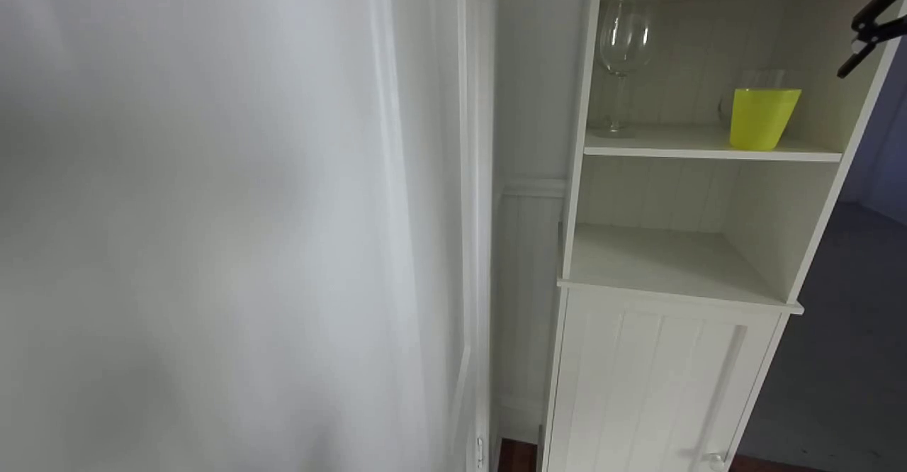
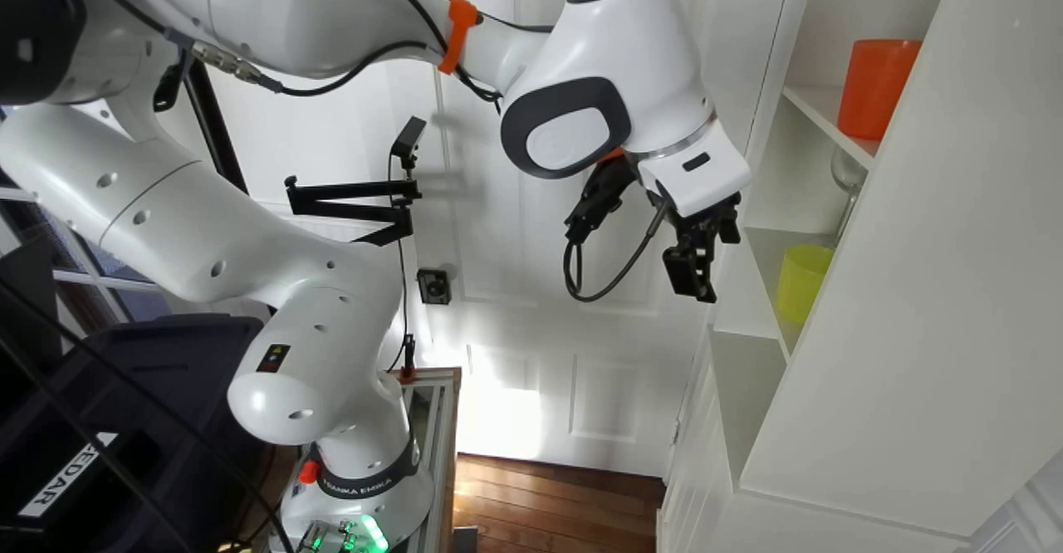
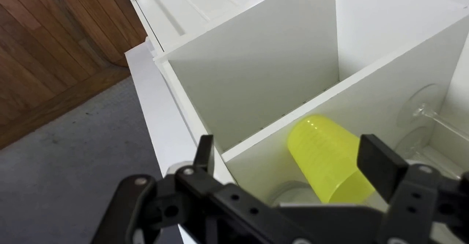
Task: Pick up the yellow cup and put it on the top shelf next to the orange cup
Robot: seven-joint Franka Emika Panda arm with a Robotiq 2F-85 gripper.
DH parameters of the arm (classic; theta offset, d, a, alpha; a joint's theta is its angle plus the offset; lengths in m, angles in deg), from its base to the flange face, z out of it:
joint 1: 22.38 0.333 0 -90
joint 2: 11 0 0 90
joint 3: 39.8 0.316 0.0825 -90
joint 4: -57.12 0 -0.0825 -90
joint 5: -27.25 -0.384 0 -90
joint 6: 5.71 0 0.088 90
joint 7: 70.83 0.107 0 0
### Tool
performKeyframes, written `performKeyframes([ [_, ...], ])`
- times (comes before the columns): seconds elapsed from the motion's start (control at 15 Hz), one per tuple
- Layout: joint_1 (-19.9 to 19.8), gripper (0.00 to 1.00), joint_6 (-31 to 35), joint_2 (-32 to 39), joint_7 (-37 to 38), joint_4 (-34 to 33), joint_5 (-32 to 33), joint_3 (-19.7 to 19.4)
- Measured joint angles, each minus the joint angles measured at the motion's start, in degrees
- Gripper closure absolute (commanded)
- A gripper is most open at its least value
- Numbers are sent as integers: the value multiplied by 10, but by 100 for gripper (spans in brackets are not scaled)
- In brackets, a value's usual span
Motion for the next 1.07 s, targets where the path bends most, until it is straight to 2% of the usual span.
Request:
performKeyframes([
  [0.27, 2, 0, 6, 17, 41, -7, -8, 0],
  [0.67, 10, 0, 9, 37, 46, -9, -14, -7],
  [1.07, 38, 0, 80, 70, 52, -9, -60, -20],
])
